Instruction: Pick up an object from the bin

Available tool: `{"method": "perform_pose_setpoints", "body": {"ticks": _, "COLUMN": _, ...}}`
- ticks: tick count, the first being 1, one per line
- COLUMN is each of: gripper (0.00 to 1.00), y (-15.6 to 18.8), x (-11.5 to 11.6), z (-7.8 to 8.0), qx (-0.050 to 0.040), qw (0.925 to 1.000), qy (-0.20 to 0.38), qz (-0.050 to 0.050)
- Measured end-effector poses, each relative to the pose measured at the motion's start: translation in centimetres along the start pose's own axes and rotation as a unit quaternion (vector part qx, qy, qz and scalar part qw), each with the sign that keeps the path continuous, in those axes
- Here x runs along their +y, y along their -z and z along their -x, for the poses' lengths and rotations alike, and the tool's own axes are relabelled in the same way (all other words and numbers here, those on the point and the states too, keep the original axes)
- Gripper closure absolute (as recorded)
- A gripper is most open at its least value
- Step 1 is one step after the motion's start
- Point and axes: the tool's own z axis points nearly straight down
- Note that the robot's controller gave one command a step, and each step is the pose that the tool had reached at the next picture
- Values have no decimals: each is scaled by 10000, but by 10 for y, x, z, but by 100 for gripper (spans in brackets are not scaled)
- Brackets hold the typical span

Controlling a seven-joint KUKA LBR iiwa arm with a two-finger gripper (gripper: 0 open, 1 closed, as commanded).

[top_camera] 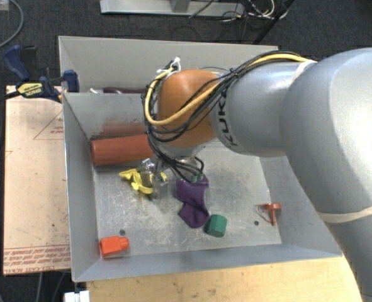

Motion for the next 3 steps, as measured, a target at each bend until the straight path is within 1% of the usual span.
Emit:
{"method": "perform_pose_setpoints", "body": {"ticks": 1, "gripper": 100, "y": 21, "x": 1, "z": -1, "qx": 23, "qw": 10000, "qy": -1, "qz": 6}}
{"method": "perform_pose_setpoints", "body": {"ticks": 2, "gripper": 100, "y": 40, "x": 0, "z": 1, "qx": -9, "qw": 10000, "qy": -3, "qz": -2}}
{"method": "perform_pose_setpoints", "body": {"ticks": 3, "gripper": 100, "y": 55, "x": 0, "z": 2, "qx": -21, "qw": 10000, "qy": -5, "qz": -5}}
